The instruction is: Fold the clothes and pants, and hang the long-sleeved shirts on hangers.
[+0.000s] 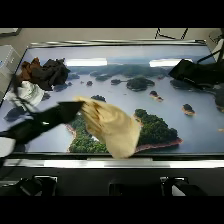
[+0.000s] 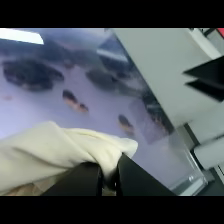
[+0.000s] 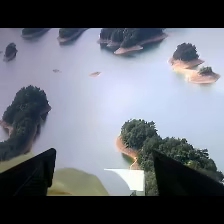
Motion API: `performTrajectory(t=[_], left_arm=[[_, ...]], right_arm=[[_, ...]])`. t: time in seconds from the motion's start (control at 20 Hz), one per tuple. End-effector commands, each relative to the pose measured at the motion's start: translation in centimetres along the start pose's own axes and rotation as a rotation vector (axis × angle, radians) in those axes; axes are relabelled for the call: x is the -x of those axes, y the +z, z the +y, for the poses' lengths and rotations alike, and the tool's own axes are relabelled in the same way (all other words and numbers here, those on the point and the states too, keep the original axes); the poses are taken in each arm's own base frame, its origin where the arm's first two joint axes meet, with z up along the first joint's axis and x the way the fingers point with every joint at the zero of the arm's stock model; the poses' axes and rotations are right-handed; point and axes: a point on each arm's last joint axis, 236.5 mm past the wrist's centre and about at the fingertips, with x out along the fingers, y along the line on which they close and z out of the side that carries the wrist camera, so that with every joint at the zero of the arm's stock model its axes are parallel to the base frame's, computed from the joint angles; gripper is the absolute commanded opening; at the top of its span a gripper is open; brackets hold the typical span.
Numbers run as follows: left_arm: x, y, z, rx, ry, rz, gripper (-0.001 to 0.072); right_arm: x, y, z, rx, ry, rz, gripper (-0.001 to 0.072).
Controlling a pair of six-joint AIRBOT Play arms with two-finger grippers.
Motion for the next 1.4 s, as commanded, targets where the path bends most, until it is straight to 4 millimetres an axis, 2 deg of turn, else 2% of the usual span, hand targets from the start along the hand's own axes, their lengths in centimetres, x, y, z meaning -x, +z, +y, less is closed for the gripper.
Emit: performTrajectory(t=[0.0,0.05,0.1,0.15,0.2,0.35,0.4,0.45,0.5,0.55,0.65,0.7,0.8,0.9,1.0,1.1,1.15,1.2,1.35], left_arm=[[-6.1,-12.2,4.2,0.110,0.103,0.271,0.0021],[-7.3,-14.7,5.5,0.138,0.140,0.332,0.0021],[-8.1,-16.3,6.6,0.191,0.176,0.374,0.0061],[-8.6,-16.8,7.4,0.236,0.196,0.406,0.0399],[-8.7,-15.9,7.7,0.254,0.200,0.419,0.0715],[-6.8,-9.6,8.6,0.172,0.156,0.438,0.0716],[-5.3,-7.5,9.6,0.168,0.162,0.458,0.0716],[-3.5,-6.3,11.1,0.180,0.187,0.487,0.0716],[-1.4,-6.0,13.0,0.209,0.226,0.533,0.0716],[0.8,-7.0,15.0,0.240,0.274,0.603,0.0715],[4.3,-10.6,18.1,0.298,0.362,0.735,0.0715],[5.3,-13.1,19.0,0.348,0.381,0.786,0.0715],[5.7,-17.7,19.3,0.431,0.364,0.835,0.0715],[4.7,-20.9,18.9,0.511,0.334,0.809,0.0715],[3.2,-22.4,18.7,0.548,0.322,0.750,0.0714],[1.9,-23.0,18.8,0.532,0.334,0.717,0.0712],[1.2,-23.0,18.7,0.537,0.335,0.694,0.0688],[0.5,-22.9,18.6,0.551,0.334,0.671,0.0591],[-0.9,-23.0,19.0,0.561,0.353,0.625,0.0578]], right_arm=[[1.6,-0.7,-1.1,0.026,-0.063,0.002,0.0681],[1.3,-1.5,-1.6,0.025,-0.081,0.041,0.0681],[1.0,-2.3,-2.2,0.023,-0.102,0.083,0.0678],[0.4,-3.1,-3.0,0.021,-0.126,0.128,0.0678],[-0.4,-4.0,-3.8,0.025,-0.149,0.185,0.0678],[-4.3,-8.9,-6.0,-0.008,-0.177,0.404,0.0680],[-5.6,-11.5,-6.8,-0.033,-0.179,0.492,0.0681],[-6.8,-14.8,-7.3,-0.064,-0.168,0.596,0.0684],[-7.6,-18.0,-7.4,-0.085,-0.144,0.687,0.0686],[-8.2,-21.4,-7.3,-0.116,-0.110,0.781,0.0687],[-8.8,-27.2,-6.5,-0.182,-0.025,0.920,0.0688],[-9.1,-29.5,-6.3,-0.210,0.004,0.965,0.0688],[-9.6,-32.5,-6.6,-0.257,0.014,1.003,0.0688],[-10.1,-34.2,-6.7,-0.285,0.022,1.009,0.0688],[-10.5,-34.7,-6.3,-0.305,0.042,1.003,0.0689],[-10.7,-35.0,-6.3,-0.315,0.042,0.996,0.0689],[-10.8,-35.1,-6.3,-0.321,0.045,0.998,0.0689],[-10.7,-35.3,-6.2,-0.327,0.049,1.004,0.0689],[-10.5,-36.7,-6.1,-0.358,0.052,1.029,0.0689]])
